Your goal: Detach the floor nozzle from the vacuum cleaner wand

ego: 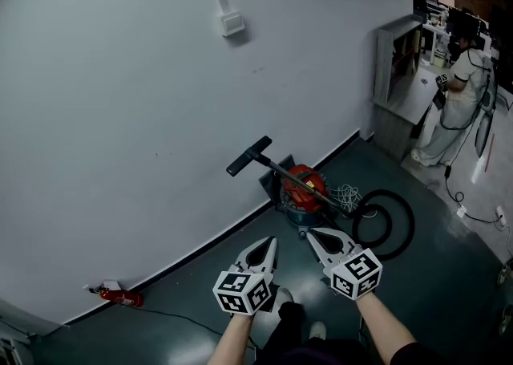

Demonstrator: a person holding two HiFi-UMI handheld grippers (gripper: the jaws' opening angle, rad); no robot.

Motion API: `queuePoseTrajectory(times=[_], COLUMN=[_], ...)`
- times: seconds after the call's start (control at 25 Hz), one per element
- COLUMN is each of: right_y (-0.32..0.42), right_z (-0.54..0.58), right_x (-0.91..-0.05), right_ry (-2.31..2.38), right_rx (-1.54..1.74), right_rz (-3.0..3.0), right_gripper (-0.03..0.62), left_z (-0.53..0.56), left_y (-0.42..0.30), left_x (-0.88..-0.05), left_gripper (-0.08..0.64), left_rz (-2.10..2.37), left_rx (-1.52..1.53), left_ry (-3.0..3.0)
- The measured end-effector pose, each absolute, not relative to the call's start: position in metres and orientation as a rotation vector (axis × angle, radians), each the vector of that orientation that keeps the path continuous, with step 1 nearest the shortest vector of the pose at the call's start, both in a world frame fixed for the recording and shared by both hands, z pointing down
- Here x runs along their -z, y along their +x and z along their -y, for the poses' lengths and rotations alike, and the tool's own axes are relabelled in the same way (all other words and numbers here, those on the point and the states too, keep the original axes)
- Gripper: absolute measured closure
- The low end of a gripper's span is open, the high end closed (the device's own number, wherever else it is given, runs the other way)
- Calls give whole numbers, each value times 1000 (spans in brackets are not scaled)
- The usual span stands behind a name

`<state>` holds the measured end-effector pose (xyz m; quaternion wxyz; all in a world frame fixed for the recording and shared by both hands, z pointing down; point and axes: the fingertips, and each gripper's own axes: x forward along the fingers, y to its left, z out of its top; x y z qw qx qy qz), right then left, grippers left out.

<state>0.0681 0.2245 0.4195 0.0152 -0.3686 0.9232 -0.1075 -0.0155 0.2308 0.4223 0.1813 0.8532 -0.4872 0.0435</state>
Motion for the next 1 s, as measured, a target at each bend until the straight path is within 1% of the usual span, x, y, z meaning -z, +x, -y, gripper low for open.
queuePoseTrajectory(times=[0.52, 1.0], right_y=[57, 16], right_z=[-155, -64], right_x=[-450, -467], right_ry=[-1165, -1204], right_rx=[405, 471], right_rz=[-2880, -2894], right_gripper=[575, 575], left_z=[-154, -62], left_y=[-23, -59], left_x=[-450, -470], left_gripper=[557, 557], left_rz=[1333, 1287], left_rx=[-143, -160], left_ry=[2388, 2355])
